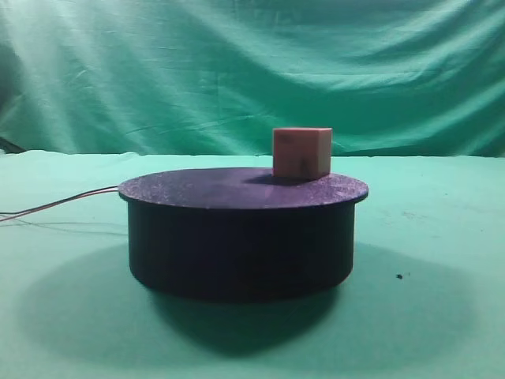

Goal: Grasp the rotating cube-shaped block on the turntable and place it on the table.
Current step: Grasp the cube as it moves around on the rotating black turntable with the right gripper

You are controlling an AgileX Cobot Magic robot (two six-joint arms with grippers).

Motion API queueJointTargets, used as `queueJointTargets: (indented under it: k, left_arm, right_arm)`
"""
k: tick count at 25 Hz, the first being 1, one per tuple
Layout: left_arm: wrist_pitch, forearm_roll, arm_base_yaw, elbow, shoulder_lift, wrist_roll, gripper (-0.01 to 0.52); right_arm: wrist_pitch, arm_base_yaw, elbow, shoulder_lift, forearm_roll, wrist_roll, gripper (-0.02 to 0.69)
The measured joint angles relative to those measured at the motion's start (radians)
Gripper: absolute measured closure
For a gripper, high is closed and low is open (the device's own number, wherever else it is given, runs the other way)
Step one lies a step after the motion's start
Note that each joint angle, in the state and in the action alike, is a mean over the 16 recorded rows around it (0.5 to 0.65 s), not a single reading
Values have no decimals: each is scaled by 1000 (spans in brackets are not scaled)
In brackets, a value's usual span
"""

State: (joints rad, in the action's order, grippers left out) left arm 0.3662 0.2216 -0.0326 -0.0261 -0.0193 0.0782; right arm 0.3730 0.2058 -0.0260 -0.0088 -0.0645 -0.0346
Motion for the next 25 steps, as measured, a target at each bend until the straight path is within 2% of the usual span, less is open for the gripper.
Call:
queueJointTargets:
  k: [13,25]
  left_arm:
    - [0,0,0,0,0,0,514]
    - [0,0,0,0,0,0,514]
  right_arm:
    - [-12,0,-1,0,2,0,665]
    - [-276,0,41,14,80,-5,665]
